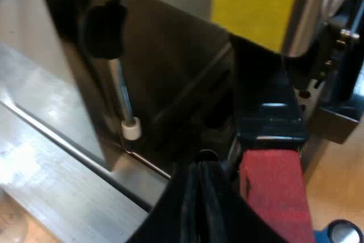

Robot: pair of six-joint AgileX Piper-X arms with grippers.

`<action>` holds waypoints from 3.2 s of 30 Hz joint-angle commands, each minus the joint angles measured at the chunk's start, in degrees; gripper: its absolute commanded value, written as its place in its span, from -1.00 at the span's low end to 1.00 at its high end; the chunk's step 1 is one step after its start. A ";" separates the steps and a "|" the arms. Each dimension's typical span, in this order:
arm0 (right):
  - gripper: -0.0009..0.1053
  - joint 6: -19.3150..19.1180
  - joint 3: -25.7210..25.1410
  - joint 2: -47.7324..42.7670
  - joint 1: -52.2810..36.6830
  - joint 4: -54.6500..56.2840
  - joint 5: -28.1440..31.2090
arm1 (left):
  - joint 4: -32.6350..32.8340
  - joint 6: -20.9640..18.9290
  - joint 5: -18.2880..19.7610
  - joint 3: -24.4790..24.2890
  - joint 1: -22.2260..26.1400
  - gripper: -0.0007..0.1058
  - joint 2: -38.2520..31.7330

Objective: Put the handle in the coffee machine

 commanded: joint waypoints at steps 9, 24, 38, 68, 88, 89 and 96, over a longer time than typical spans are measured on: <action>-0.15 0.04 -0.98 -1.41 0.03 -5.40 -0.47 | 7.34 2.03 0.15 -0.40 -1.32 -0.98 -0.16; -0.15 -0.23 -0.98 -1.41 0.03 -5.40 -0.47 | 16.42 1.90 8.30 -0.40 -2.68 -0.98 -0.16; -0.15 -1.32 -0.98 -1.41 0.28 -3.44 -0.47 | 18.24 1.79 8.28 -0.40 -13.98 -0.98 -0.16; -0.15 6.63 8.73 -9.60 2.02 20.63 -4.82 | 21.25 2.04 10.64 -0.40 -13.98 -0.98 -0.16; -0.15 7.64 25.34 -37.39 3.37 40.16 -18.84 | 21.24 2.04 9.11 -1.05 -13.98 -0.98 -0.16; -0.15 7.64 25.34 -38.52 3.64 41.28 -19.26 | 21.24 2.04 9.11 -1.05 -13.98 -0.98 -0.16; -0.15 7.64 25.34 -50.33 9.04 54.71 -20.35 | 21.24 1.92 8.14 -1.05 -13.98 -0.98 -0.16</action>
